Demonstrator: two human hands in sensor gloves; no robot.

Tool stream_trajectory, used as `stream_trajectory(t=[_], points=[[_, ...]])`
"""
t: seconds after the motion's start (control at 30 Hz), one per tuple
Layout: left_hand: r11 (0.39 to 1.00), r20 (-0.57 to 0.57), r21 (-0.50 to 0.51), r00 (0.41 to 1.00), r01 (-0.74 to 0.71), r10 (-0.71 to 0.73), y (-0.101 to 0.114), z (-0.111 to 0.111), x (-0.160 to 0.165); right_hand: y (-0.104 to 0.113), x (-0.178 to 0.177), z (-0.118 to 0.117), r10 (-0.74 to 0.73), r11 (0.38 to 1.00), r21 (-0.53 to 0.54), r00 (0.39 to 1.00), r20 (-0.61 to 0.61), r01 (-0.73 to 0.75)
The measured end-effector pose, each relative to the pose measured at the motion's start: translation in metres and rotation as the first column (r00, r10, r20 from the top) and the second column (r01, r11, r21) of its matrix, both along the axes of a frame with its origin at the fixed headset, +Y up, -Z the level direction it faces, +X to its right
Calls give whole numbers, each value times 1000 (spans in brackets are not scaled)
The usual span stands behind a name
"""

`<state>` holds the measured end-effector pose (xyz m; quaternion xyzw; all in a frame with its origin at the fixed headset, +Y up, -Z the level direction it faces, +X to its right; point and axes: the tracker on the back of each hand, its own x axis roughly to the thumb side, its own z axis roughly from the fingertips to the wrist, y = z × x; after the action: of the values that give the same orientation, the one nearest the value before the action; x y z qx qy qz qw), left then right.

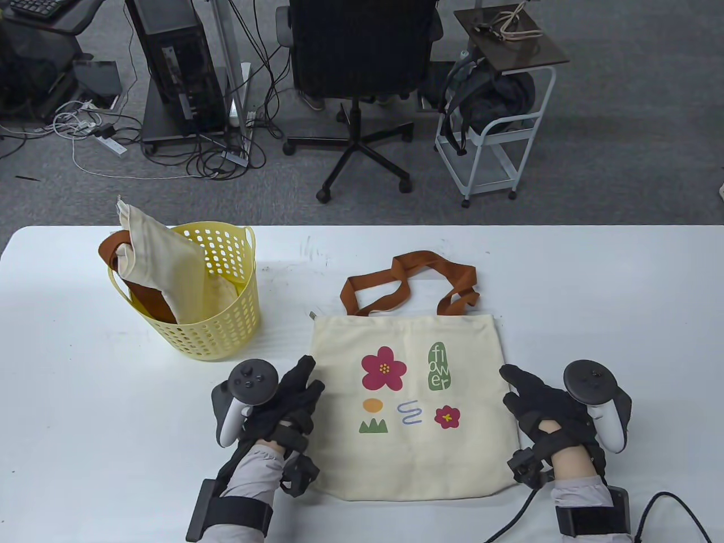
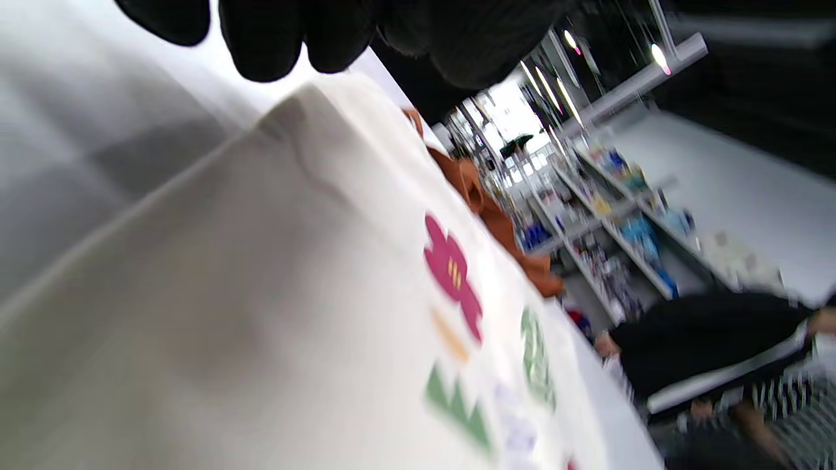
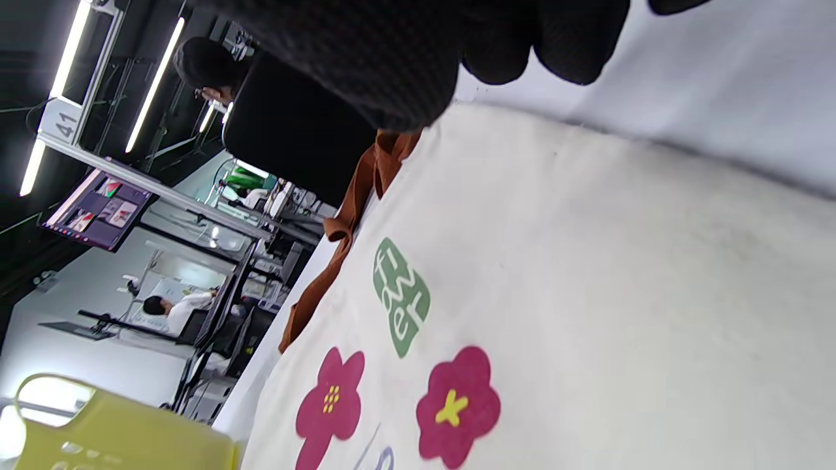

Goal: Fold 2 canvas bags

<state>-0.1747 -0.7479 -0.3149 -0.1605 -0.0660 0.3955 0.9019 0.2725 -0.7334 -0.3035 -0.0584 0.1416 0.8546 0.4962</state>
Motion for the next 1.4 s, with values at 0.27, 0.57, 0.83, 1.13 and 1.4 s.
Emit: stream_trajectory(t=[0.27,0.57,0.83,1.13,1.4], points=[[934,168,33,919,355,-355,-24,10,21,-31,-10,-4,70,982,-159,977,-200,-103],[961,153,-27,952,274,-266,-28,5,7,-38,-2,-5,256,942,-144,926,-276,-303],[974,158,-62,966,216,-204,-30,4,2,-39,-15,-1,448,872,-66,844,-295,-486],[991,123,-99,989,95,-82,-30,-1,-13,-35,-12,-4,439,893,-21,882,-168,-449],[989,147,-100,984,113,-98,-28,-1,-24,-36,1,-3,277,959,-39,955,-109,-282]])
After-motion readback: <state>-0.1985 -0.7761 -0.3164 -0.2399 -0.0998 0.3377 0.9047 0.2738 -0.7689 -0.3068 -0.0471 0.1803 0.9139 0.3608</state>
